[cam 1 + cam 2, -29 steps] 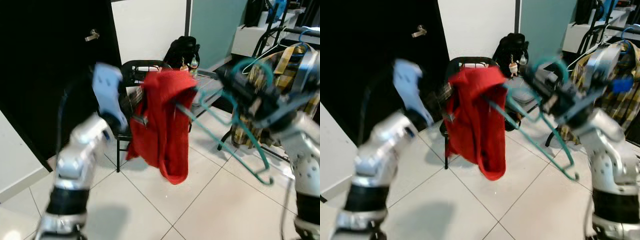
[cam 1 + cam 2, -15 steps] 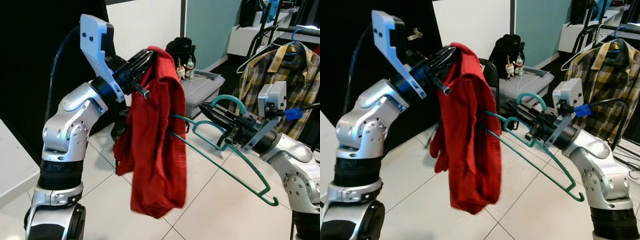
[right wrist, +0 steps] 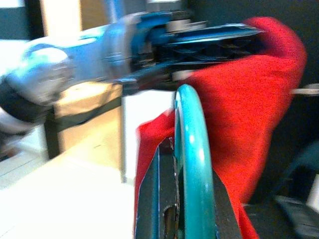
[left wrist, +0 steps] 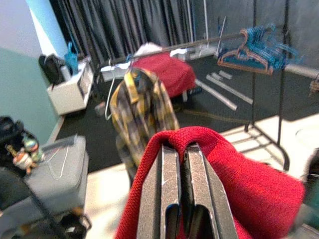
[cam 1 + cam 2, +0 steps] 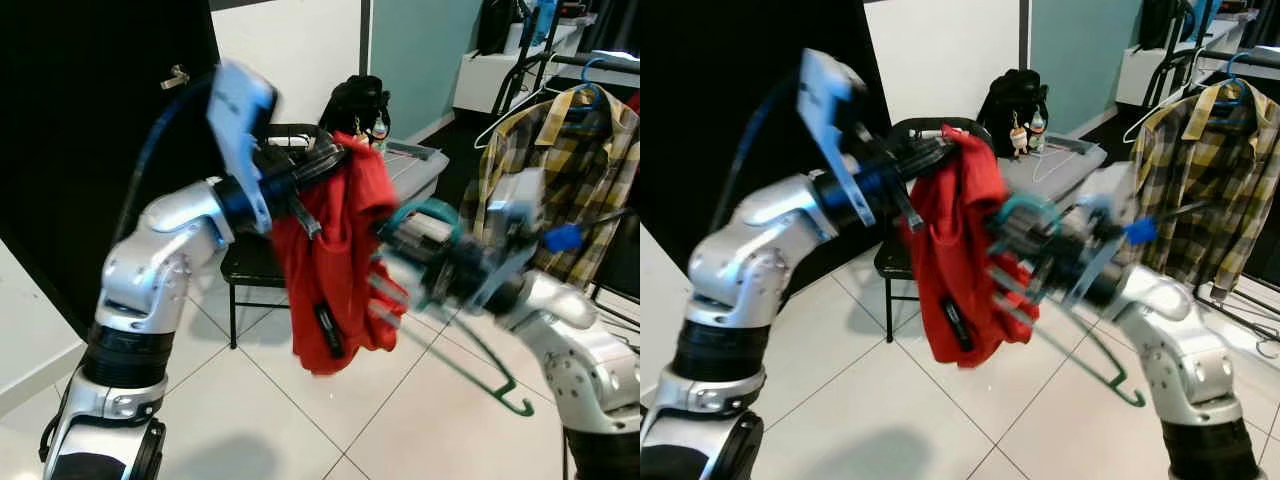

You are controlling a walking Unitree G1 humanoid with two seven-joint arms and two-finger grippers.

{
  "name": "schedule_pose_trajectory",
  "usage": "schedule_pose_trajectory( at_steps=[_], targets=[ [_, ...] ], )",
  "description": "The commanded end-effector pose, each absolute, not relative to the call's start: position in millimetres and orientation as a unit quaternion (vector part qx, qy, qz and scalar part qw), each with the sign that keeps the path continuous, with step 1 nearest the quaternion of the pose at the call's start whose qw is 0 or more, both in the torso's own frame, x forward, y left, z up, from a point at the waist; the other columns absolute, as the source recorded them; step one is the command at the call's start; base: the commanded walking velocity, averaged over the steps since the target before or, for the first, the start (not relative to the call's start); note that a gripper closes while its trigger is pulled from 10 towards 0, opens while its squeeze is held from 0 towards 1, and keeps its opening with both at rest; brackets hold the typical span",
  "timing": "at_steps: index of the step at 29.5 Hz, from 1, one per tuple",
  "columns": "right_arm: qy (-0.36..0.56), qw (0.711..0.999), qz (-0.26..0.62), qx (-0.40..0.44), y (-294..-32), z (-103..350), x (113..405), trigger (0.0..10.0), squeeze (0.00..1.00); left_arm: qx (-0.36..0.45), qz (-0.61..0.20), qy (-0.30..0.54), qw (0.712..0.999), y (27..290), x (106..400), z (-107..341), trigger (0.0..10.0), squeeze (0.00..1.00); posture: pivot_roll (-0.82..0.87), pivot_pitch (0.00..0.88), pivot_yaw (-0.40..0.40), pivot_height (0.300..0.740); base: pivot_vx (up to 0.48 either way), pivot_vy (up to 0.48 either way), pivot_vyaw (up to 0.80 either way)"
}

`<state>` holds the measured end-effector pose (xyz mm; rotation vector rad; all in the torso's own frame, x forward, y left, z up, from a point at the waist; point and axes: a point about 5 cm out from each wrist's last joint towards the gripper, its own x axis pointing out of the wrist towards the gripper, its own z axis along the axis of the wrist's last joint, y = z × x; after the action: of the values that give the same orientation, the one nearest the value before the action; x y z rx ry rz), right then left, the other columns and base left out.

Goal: Hang hanger

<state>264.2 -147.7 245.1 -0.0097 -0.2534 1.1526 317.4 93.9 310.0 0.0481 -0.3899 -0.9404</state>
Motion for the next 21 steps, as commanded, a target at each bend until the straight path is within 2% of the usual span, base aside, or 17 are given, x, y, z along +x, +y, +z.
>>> schedule_pose_trajectory(
  at_steps=[1, 2, 3, 4, 5, 6, 8, 9, 10, 14, 19, 21],
  targets=[
    [-0.119, 0.814, 0.568, -0.004, -141.8, 246.6, 258.8, 10.0, 0.00, 0.041, -0.435, -0.195, 0.878, 101.8, 318.9, 311.5, 4.5, 0.00, -0.06, 0.000, 0.072, 0.740, 0.000, 0.000, 0.00],
    [-0.107, 0.806, 0.582, -0.009, -142.5, 243.9, 255.2, 10.0, 0.00, 0.063, -0.426, -0.189, 0.882, 106.0, 322.0, 310.1, 4.9, 0.00, -0.06, 0.000, 0.071, 0.740, 0.000, 0.000, 0.00],
    [-0.107, 0.806, 0.582, -0.009, -142.5, 243.9, 255.2, 10.0, 0.00, 0.063, -0.426, -0.189, 0.882, 106.0, 322.0, 310.1, 4.9, 0.00, -0.06, 0.000, 0.071, 0.740, 0.000, 0.000, 0.00],
    [-0.089, 0.805, 0.587, -0.022, -151.3, 241.0, 252.8, 10.0, 0.00, 0.092, -0.417, -0.178, 0.886, 116.0, 325.9, 308.2, 7.6, 0.00, -0.06, 0.000, 0.068, 0.740, 0.000, 0.000, 0.00],
    [-0.089, 0.805, 0.587, -0.022, -151.3, 241.0, 252.8, 10.0, 0.00, 0.092, -0.417, -0.178, 0.886, 116.0, 325.9, 308.2, 7.6, 0.00, -0.06, 0.000, 0.068, 0.740, 0.000, 0.000, 0.00],
    [-0.074, 0.805, 0.587, -0.034, -161.2, 240.0, 251.5, 10.0, 0.00, 0.118, -0.417, -0.167, 0.886, 124.2, 327.1, 305.9, 9.1, 0.00, -0.06, 0.000, 0.067, 0.740, 0.000, 0.000, 0.00],
    [-0.074, 0.805, 0.587, -0.034, -161.2, 240.0, 251.5, 10.0, 0.00, 0.118, -0.417, -0.167, 0.886, 124.2, 327.1, 305.9, 9.1, 0.00, -0.06, 0.000, 0.067, 0.740, 0.000, 0.000, 0.00],
    [-0.062, 0.807, 0.586, -0.043, -170.0, 240.8, 250.7, 10.0, 0.00, 0.136, -0.424, -0.157, 0.881, 130.3, 326.3, 304.1, 9.8, 0.00, -0.06, 0.000, 0.066, 0.740, 0.000, 0.000, 0.00],
    [-0.055, 0.808, 0.584, -0.051, -177.1, 242.2, 250.2, 10.0, 0.00, 0.146, -0.437, -0.151, 0.875, 133.3, 323.9, 302.9, 10.0, 0.00, -0.07, 0.000, 0.065, 0.740, 0.000, 0.000, 0.00],
    [-0.053, 0.811, 0.580, -0.056, -181.8, 243.9, 250.5, 10.0, 0.00, 0.153, -0.455, -0.147, 0.865, 133.6, 319.9, 302.3, 10.0, 0.00, -0.07, 0.000, 0.064, 0.740, 0.000, 0.000, 0.00],
    [-0.057, 0.814, 0.576, -0.054, -188.5, 248.9, 250.2, 10.0, 0.00, 0.161, -0.507, -0.142, 0.835, 130.8, 308.1, 303.9, 10.0, 0.00, -0.06, 0.000, 0.062, 0.740, 0.000, 0.000, 0.00],
    [-0.057, 0.814, 0.576, -0.054, -188.5, 248.9, 250.2, 10.0, 0.00, 0.161, -0.507, -0.142, 0.835, 130.8, 308.1, 303.9, 10.0, 0.00, -0.06, 0.000, 0.062, 0.740, 0.000, 0.000, 0.00]
  ],
)
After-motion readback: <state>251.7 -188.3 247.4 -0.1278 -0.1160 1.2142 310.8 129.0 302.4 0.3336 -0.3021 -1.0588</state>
